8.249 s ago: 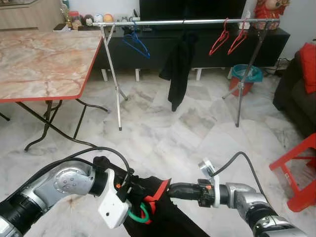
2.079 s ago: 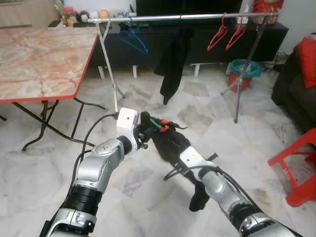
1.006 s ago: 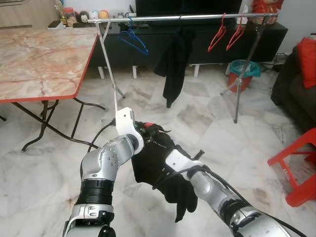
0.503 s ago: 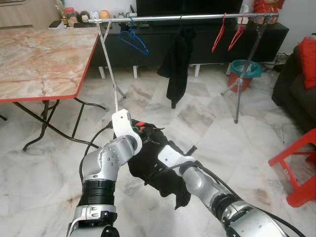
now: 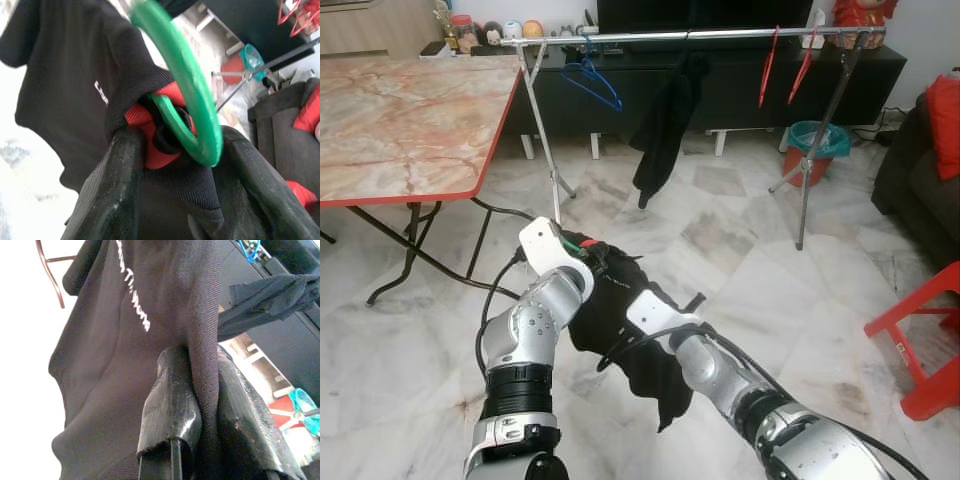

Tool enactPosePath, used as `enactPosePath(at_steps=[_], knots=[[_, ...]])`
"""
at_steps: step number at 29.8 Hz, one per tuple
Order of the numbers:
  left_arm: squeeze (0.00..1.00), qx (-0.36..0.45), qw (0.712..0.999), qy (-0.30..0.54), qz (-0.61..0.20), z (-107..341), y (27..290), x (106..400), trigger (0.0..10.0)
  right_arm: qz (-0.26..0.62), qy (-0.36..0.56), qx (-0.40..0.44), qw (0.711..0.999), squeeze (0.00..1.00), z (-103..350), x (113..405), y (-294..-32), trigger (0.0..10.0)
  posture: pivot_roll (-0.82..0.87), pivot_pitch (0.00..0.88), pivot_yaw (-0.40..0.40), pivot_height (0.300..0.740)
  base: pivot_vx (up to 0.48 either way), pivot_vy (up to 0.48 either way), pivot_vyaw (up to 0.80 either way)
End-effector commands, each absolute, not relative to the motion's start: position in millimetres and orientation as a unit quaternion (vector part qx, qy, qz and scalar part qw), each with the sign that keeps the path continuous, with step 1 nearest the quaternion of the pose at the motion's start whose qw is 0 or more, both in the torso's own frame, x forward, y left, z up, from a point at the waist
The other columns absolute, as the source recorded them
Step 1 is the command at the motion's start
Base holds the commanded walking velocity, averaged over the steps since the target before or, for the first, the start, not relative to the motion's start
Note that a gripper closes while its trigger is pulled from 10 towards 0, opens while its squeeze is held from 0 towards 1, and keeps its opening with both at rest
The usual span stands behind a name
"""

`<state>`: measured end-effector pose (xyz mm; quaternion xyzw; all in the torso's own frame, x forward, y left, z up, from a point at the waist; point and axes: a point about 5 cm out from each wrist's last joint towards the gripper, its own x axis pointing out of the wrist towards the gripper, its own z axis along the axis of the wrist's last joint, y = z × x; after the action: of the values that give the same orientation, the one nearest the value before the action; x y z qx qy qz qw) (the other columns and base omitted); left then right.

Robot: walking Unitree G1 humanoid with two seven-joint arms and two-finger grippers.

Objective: Hang hanger

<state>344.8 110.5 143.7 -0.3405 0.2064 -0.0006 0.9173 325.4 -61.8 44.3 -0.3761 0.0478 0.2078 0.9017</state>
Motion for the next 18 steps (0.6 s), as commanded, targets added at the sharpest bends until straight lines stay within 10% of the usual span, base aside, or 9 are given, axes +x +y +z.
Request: enactPosePath(at_steps=[1, 18], knots=[[0.00, -0.359, 0.910, 0.208, -0.013, 147, 100, 346, 10.0, 0.205, 0.029, -0.357, 0.911, 0.00, 51, 329, -63, 0.0, 0.06, 0.000, 0.033, 0.740, 0.000, 0.000, 0.00], [0.00, -0.376, 0.899, 0.222, -0.027, 143, 95, 346, 10.0, 0.299, 0.032, -0.333, 0.894, 0.00, 43, 317, -58, 0.0, 0.06, 0.000, 0.040, 0.740, 0.000, 0.000, 0.00]])
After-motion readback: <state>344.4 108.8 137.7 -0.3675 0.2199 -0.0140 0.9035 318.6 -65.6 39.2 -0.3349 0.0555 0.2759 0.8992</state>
